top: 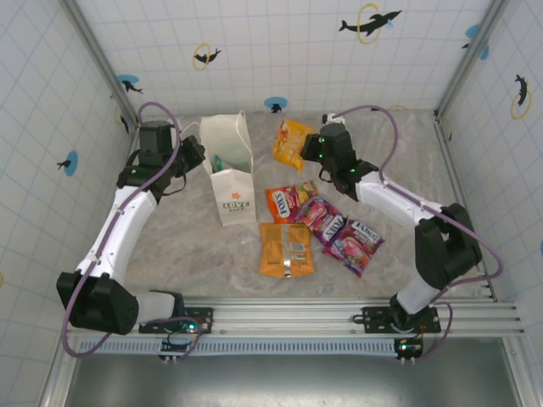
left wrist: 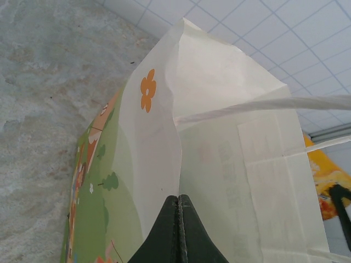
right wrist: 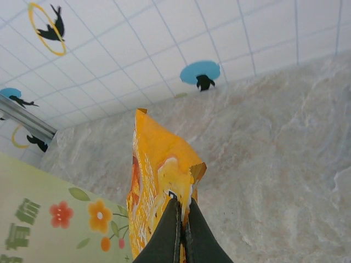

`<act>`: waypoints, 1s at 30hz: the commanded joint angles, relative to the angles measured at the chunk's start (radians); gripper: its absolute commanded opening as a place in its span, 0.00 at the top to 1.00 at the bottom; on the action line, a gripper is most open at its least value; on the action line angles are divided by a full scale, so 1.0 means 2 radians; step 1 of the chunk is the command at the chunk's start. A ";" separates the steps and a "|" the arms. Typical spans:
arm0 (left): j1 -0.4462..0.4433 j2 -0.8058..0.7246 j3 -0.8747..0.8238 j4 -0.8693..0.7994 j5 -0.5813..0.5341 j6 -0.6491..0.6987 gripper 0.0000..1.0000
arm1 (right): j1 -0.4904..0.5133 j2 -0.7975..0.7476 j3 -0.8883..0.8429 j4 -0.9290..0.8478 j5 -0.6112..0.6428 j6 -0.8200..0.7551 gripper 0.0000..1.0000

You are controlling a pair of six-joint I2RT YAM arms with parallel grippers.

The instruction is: Place the snacks into the paper bag

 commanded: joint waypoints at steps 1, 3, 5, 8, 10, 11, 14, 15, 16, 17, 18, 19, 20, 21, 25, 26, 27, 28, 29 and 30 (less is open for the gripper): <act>0.000 -0.006 -0.006 0.000 0.002 0.011 1.00 | 0.022 -0.034 0.031 0.000 0.066 -0.037 1.00; 0.000 -0.006 -0.006 0.001 0.004 0.010 1.00 | 0.037 -0.042 0.039 0.005 0.090 -0.050 1.00; 0.000 -0.007 -0.007 0.003 0.005 0.010 1.00 | 0.053 -0.051 0.046 0.015 0.115 -0.066 1.00; 0.000 -0.007 -0.008 0.005 0.008 0.009 1.00 | 0.079 -0.067 0.048 0.050 0.146 -0.093 1.00; 0.000 -0.007 -0.007 0.006 0.009 0.010 1.00 | 0.097 -0.075 0.048 0.077 0.156 -0.109 1.00; 0.000 -0.007 -0.006 0.006 0.012 0.009 1.00 | 0.107 -0.079 0.048 0.092 0.158 -0.118 1.00; 0.000 -0.009 -0.006 0.011 0.016 0.007 1.00 | 0.138 -0.083 0.049 0.134 0.172 -0.148 1.00; 0.000 -0.010 -0.006 0.013 0.017 0.007 1.00 | 0.148 -0.084 0.049 0.148 0.176 -0.160 1.00; 0.000 -0.010 -0.005 0.014 0.018 0.007 1.00 | 0.155 -0.085 0.050 0.159 0.179 -0.169 1.00; 0.000 -0.011 -0.005 0.015 0.019 0.007 1.00 | 0.165 -0.085 0.051 0.172 0.183 -0.181 1.00; 0.001 -0.011 -0.005 0.016 0.021 0.007 1.00 | 0.173 -0.086 0.051 0.186 0.185 -0.190 1.00; 0.000 -0.011 -0.005 0.015 0.021 0.007 1.00 | 0.181 -0.085 0.051 0.199 0.185 -0.198 1.00; 0.000 -0.011 -0.005 0.015 0.022 0.008 1.00 | 0.189 -0.085 0.051 0.212 0.185 -0.206 1.00; 0.000 -0.011 -0.005 0.014 0.023 0.007 1.00 | 0.198 -0.084 0.051 0.227 0.183 -0.216 1.00; 0.000 -0.013 -0.009 0.021 0.028 0.005 0.98 | 0.227 -0.072 0.067 0.260 0.187 -0.260 1.00; 0.000 -0.014 -0.009 0.021 0.028 0.004 0.98 | 0.233 -0.068 0.072 0.266 0.187 -0.268 1.00; 0.000 -0.014 -0.009 0.021 0.027 0.005 0.98 | 0.238 -0.065 0.077 0.272 0.186 -0.275 1.00; 0.000 -0.013 -0.010 0.021 0.027 0.005 0.98 | 0.242 -0.061 0.081 0.276 0.185 -0.280 1.00; 0.000 -0.013 -0.010 0.021 0.028 0.005 0.98 | 0.245 -0.058 0.086 0.280 0.184 -0.285 1.00; 0.000 -0.013 -0.010 0.021 0.028 0.005 0.96 | 0.248 -0.054 0.092 0.280 0.182 -0.286 1.00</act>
